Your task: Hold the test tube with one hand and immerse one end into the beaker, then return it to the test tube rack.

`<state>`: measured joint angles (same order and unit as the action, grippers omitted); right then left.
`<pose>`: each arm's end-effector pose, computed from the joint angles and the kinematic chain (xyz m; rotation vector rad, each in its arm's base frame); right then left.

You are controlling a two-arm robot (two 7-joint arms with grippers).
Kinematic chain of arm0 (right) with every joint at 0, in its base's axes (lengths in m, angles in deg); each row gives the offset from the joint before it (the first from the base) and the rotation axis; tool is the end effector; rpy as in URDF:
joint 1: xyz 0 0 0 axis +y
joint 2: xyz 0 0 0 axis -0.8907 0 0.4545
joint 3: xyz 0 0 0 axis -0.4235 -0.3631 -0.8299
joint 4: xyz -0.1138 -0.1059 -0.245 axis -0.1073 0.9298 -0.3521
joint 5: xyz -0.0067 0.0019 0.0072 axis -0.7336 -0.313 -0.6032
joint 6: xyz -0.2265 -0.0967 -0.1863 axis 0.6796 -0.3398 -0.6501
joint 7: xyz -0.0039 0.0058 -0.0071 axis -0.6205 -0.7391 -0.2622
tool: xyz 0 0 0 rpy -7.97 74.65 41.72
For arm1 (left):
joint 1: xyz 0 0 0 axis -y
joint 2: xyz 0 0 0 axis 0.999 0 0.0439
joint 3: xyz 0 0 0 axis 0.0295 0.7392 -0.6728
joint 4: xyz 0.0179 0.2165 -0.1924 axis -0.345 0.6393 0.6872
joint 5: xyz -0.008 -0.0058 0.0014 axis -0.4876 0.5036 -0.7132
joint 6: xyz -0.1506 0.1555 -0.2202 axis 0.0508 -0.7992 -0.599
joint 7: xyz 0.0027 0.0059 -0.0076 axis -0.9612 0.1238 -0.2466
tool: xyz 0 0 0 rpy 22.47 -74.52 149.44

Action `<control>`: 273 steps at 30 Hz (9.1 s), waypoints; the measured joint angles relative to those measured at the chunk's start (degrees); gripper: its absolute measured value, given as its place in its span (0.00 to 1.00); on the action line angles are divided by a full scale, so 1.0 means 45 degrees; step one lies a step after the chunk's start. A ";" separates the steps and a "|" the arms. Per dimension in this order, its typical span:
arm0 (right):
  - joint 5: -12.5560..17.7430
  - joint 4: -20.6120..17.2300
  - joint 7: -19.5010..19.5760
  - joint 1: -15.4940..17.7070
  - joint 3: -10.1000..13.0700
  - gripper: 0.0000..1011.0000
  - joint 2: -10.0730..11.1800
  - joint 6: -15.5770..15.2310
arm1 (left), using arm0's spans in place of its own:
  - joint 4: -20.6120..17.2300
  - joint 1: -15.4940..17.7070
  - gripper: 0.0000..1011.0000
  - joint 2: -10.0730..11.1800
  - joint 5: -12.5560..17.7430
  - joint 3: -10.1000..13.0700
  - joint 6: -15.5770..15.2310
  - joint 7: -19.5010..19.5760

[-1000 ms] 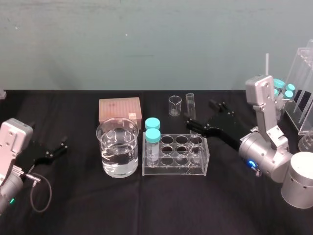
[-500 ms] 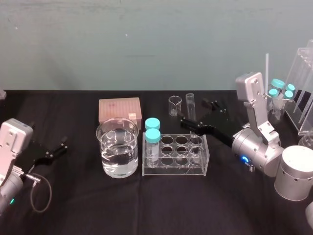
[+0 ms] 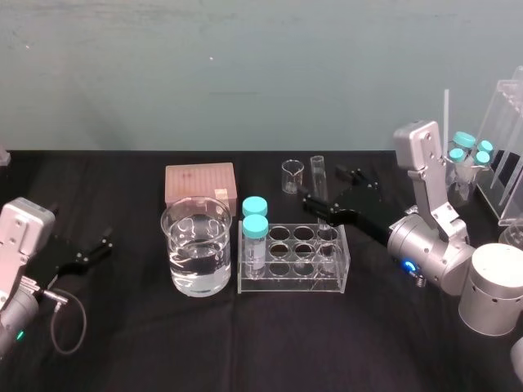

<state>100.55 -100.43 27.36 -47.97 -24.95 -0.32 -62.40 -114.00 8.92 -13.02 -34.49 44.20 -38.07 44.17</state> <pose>0.4152 -0.0227 -0.2519 -0.1247 -0.0380 -0.9993 0.3580 0.0828 -0.3023 0.3044 -0.2849 1.2478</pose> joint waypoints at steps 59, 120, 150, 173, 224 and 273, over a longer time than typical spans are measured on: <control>-0.0096 -0.0340 -0.0520 0.0760 0.1144 0.22 -0.0599 0.2105 | 0.0000 0.0000 0.99 0.0000 0.0000 0.0000 0.0000 0.0000; 0.0056 -0.2658 -0.0298 -0.0555 0.2210 0.22 -0.0411 0.1853 | 0.0000 0.0000 0.99 0.0000 0.0000 0.0000 0.0000 0.0000; 0.0090 -0.2409 -0.0243 -0.0385 0.2056 0.22 -0.0452 0.1635 | 0.0000 -0.0001 0.99 0.0000 0.0000 0.0000 0.0000 0.0000; 0.1380 -0.0594 -0.2604 -0.1818 -0.0344 0.22 -0.1932 0.2230 | 0.0000 0.0000 0.99 0.0000 0.0000 0.0000 0.0000 0.0000; 0.2600 0.3720 -0.5768 -0.3303 -0.2489 0.22 -0.1975 0.3876 | 0.0000 0.0000 0.99 0.0000 0.0000 -0.0001 0.0000 0.0000; 0.2202 0.4610 -0.5996 -0.3492 -0.2611 0.22 -0.2150 0.3718 | 0.0000 0.0000 0.99 0.0000 0.0000 -0.0001 0.0000 0.0000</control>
<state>110.45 -79.68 0.38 -63.69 -36.70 -10.00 -45.67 -114.00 8.92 -13.02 -34.49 44.19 -38.08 44.16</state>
